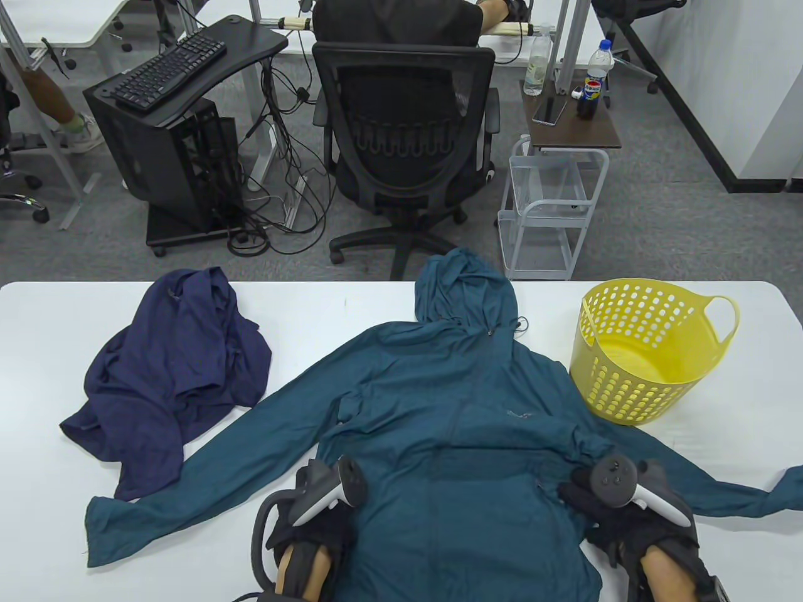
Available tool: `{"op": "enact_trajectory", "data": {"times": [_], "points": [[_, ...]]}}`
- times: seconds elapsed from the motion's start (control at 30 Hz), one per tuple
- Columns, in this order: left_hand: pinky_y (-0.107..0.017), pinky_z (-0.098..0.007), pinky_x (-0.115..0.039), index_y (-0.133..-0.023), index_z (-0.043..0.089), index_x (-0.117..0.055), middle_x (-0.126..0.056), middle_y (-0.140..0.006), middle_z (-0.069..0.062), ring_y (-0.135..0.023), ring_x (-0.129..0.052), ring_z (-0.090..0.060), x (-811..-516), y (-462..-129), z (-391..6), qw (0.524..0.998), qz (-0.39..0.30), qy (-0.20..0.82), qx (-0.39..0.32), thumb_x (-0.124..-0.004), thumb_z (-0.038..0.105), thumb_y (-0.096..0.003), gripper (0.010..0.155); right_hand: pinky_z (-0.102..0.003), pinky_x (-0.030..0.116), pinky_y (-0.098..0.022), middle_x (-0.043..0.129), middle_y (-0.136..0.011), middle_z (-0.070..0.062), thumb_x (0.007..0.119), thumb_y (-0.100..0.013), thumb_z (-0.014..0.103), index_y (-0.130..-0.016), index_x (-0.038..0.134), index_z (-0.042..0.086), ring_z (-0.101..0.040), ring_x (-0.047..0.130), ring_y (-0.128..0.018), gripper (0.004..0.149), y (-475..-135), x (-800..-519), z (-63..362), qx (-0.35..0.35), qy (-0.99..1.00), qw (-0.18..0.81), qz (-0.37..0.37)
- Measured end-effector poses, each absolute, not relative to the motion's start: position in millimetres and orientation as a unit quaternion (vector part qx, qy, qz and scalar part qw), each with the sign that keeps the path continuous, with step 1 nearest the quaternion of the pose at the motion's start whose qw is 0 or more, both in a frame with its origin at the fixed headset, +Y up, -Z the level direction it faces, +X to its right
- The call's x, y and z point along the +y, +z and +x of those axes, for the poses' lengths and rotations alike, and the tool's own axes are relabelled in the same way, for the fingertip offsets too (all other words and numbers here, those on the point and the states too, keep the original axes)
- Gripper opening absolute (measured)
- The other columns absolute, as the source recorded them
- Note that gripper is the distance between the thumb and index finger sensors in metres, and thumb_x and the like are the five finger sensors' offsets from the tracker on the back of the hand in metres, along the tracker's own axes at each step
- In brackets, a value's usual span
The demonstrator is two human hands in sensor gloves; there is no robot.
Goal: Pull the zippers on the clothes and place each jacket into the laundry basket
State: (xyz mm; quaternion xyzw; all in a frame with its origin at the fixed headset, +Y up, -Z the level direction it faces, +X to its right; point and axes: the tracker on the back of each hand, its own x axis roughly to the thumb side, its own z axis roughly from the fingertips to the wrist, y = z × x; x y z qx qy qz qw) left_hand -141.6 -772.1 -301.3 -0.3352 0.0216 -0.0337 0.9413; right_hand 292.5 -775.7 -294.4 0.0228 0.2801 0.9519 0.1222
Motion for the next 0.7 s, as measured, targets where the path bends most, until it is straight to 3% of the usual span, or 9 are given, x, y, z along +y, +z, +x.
{"op": "enact_trajectory", "data": {"times": [0.07, 0.17, 0.2, 0.23, 0.33, 0.4, 0.5, 0.6, 0.7], "points": [[-0.075, -0.061, -0.032, -0.099, 0.055, -0.043, -0.028, -0.118, 0.017, -0.109, -0.016, -0.029, -762, -291, -137, 0.94, -0.333, -0.069, 0.017, -0.079, 0.054, -0.0345, 0.074, -0.063, 0.034, -0.074, 0.036, -0.12, 0.01, 0.086, -0.05, 0.019, -0.104, 0.058, 0.04, -0.028, 0.035, -0.111, 0.064, -285, -767, 292, 0.273, 0.954, 0.122, 0.029], [-0.072, -0.062, -0.045, -0.09, 0.047, -0.079, -0.07, -0.11, 0.009, -0.108, -0.046, -0.031, -740, -274, -127, 0.949, -0.305, -0.076, -0.004, -0.082, 0.054, -0.0313, 0.059, -0.063, 0.048, -0.073, 0.068, -0.112, 0.004, 0.086, -0.048, 0.017, -0.089, 0.089, 0.031, -0.032, 0.067, -0.103, 0.044, -272, -750, 281, 0.255, 0.96, 0.108, 0.054], [-0.072, -0.062, -0.048, -0.089, 0.044, -0.082, -0.083, -0.104, 0.01, -0.107, -0.055, -0.031, -731, -273, -125, 0.953, -0.294, -0.072, -0.006, -0.082, 0.054, -0.032, 0.058, -0.062, 0.052, -0.071, 0.078, -0.108, 0.003, 0.085, -0.048, 0.017, -0.087, 0.091, 0.03, -0.033, 0.074, -0.1, 0.041, -270, -744, 276, 0.247, 0.962, 0.102, 0.064], [-0.072, -0.062, -0.048, -0.094, 0.045, -0.075, -0.085, -0.104, 0.011, -0.107, -0.056, -0.031, -725, -274, -125, 0.958, -0.283, -0.051, -0.007, -0.079, 0.055, -0.0342, 0.06, -0.061, 0.055, -0.07, 0.082, -0.105, 0.001, 0.084, -0.049, 0.018, -0.089, 0.09, 0.029, -0.034, 0.078, -0.097, 0.041, -269, -738, 272, 0.227, 0.966, 0.104, 0.072], [-0.073, -0.062, -0.045, -0.099, 0.047, -0.063, -0.065, -0.115, 0.011, -0.109, -0.048, -0.032, -713, -284, -124, 0.979, -0.204, 0.006, 0.004, -0.074, 0.053, -0.0386, 0.062, -0.058, 0.062, -0.067, 0.082, -0.106, -0.001, 0.082, -0.05, 0.024, -0.09, 0.088, 0.028, -0.036, 0.08, -0.094, 0.041, -273, -721, 261, 0.13, 0.976, 0.151, 0.089], [-0.074, -0.062, -0.045, -0.1, 0.049, -0.059, -0.06, -0.117, 0.013, -0.11, -0.045, -0.032, -709, -297, -120, 0.987, -0.156, 0.02, 0.007, -0.072, 0.053, -0.0395, 0.062, -0.063, 0.06, -0.067, 0.075, -0.11, -0.004, 0.082, -0.051, 0.034, -0.096, 0.082, 0.027, -0.042, 0.071, -0.099, 0.046, -279, -712, 253, 0.077, 0.974, 0.205, 0.057], [-0.075, -0.061, -0.046, -0.099, 0.054, -0.055, -0.056, -0.118, 0.017, -0.111, -0.044, -0.028, -719, -320, -112, 0.993, -0.115, 0.013, 0.011, -0.07, 0.053, -0.0394, 0.062, -0.07, 0.047, -0.07, 0.057, -0.119, -0.003, 0.083, -0.05, 0.043, -0.103, 0.071, 0.03, -0.047, 0.046, -0.108, 0.056, -298, -719, 242, 0.06, 0.977, 0.204, 0.021], [-0.075, -0.059, -0.046, -0.098, 0.06, -0.048, -0.047, -0.119, 0.02, -0.112, -0.04, -0.025, -741, -339, -107, 0.992, -0.126, 0.0, 0.006, -0.065, 0.056, -0.0382, 0.062, -0.071, 0.029, -0.072, 0.029, -0.124, 0.001, 0.077, -0.05, 0.052, -0.11, 0.052, 0.035, -0.045, 0.018, -0.109, 0.067, -316, -740, 236, 0.111, 0.98, 0.167, -0.014], [-0.076, -0.062, -0.039, -0.096, 0.065, -0.038, -0.034, -0.12, 0.02, -0.113, -0.029, -0.026, -769, -351, -108, 0.984, -0.177, -0.005, 0.006, -0.061, 0.062, -0.0359, 0.065, -0.071, 0.022, -0.071, 0.021, -0.123, 0.003, 0.075, -0.048, 0.056, -0.111, 0.043, 0.037, -0.044, 0.009, -0.108, 0.073, -328, -767, 235, 0.139, 0.977, 0.159, -0.027]]}}
